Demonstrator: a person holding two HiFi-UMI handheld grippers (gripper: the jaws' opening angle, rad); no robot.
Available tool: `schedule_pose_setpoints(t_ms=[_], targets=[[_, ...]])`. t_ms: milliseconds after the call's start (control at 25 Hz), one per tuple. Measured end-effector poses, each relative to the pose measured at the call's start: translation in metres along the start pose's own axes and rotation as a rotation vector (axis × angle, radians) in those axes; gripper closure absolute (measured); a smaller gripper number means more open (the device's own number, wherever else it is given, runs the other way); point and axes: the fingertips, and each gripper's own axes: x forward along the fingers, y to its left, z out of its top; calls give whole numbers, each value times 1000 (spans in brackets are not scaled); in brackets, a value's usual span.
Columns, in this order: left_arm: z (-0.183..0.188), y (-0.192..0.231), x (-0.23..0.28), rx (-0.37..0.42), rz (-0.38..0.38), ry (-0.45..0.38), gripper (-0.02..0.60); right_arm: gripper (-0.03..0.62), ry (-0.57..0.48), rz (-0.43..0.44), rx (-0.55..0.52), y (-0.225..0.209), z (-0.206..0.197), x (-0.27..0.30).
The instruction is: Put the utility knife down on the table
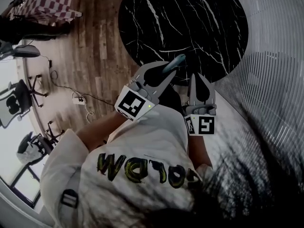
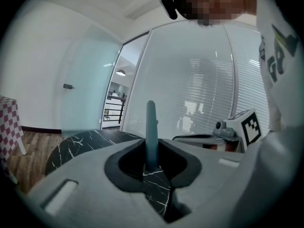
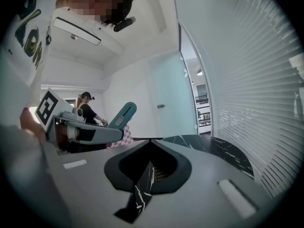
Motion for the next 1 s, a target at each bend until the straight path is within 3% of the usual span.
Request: schedule_pose_setpoints(t_ms=[1000], targets=[[-161, 34, 56, -23, 0, 257, 509, 592, 177, -26, 56, -36, -130, 32]])
